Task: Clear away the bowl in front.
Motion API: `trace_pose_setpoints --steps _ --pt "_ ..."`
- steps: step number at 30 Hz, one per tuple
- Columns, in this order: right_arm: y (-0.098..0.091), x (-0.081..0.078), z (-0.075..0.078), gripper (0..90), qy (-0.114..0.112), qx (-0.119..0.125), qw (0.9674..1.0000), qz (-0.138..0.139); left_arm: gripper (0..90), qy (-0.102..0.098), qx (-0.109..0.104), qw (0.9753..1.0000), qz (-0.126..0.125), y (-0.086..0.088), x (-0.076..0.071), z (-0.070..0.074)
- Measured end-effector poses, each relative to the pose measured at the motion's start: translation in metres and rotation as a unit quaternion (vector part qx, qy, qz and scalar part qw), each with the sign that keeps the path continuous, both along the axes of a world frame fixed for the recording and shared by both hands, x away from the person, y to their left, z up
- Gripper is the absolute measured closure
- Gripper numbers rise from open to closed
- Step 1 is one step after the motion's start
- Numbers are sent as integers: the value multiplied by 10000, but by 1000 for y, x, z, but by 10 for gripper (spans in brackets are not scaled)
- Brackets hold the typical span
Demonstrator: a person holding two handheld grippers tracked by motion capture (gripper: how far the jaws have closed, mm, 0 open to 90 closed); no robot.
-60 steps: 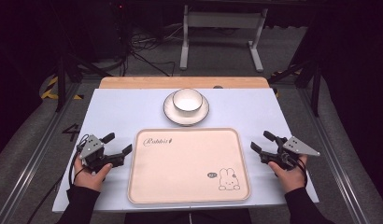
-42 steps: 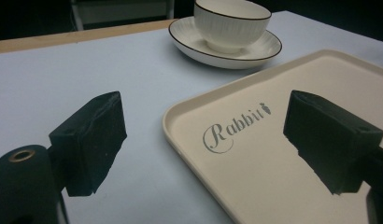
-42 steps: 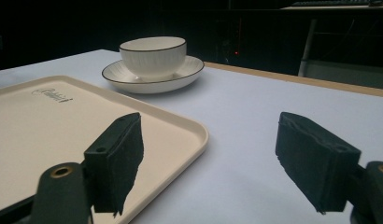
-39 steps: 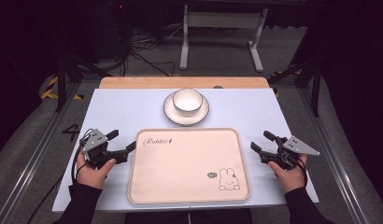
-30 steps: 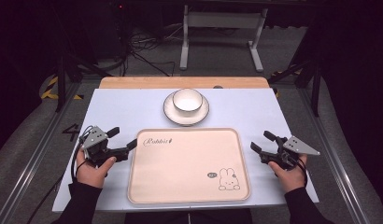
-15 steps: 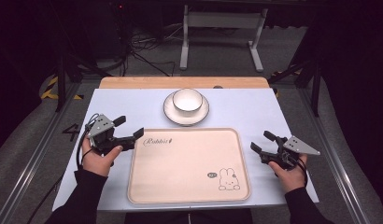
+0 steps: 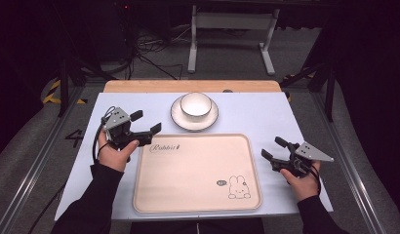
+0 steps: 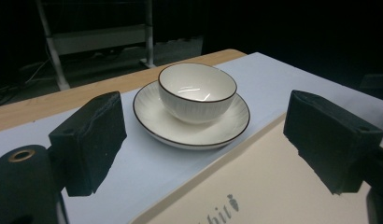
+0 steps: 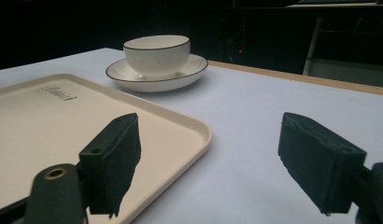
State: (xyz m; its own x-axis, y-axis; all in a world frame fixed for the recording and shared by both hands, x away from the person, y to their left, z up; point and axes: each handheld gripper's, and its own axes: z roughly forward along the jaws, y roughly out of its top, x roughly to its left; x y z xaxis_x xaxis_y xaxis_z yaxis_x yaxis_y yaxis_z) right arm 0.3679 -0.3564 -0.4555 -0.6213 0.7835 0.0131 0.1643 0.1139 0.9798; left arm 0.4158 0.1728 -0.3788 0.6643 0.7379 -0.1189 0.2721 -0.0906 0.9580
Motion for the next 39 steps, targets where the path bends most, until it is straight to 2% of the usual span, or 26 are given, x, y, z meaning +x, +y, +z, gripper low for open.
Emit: trace_pose_setpoints --steps 5,8,10,12,17,22,26,28,33,39 --pt "-1 0 0 208 -16 16 10000 13 136 -4 -119 9999 -78 -6 11 3" --pt "-1 0 0 204 -11 27 10000 22 127 -164 -25 9998 -102 -9 20 3" --pt "-1 0 0 203 -8 36 10000 19 127 -197 34 9997 -150 -12 26 3" --pt "-1 0 0 201 -14 43 10000 23 127 -168 32 9997 -165 -14 30 3" --pt "-2 0 0 197 -21 62 10000 34 129 -71 -171 9997 -147 -17 43 3" --pt "-2 0 0 192 -16 66 10000 47 129 0 -255 9996 -140 -18 49 4" --pt "-2 0 0 190 -16 77 10000 41 111 -49 -377 9992 -113 -21 58 4" --pt "-2 0 0 188 -22 66 10000 44 99 -6 -403 9991 -127 -22 62 4" --pt "-1 0 0 188 -38 23 10000 48 98 83 -255 9996 -79 -29 73 5" --pt "-1 0 0 187 -35 32 10000 49 98 138 -184 9997 33 -35 84 6"
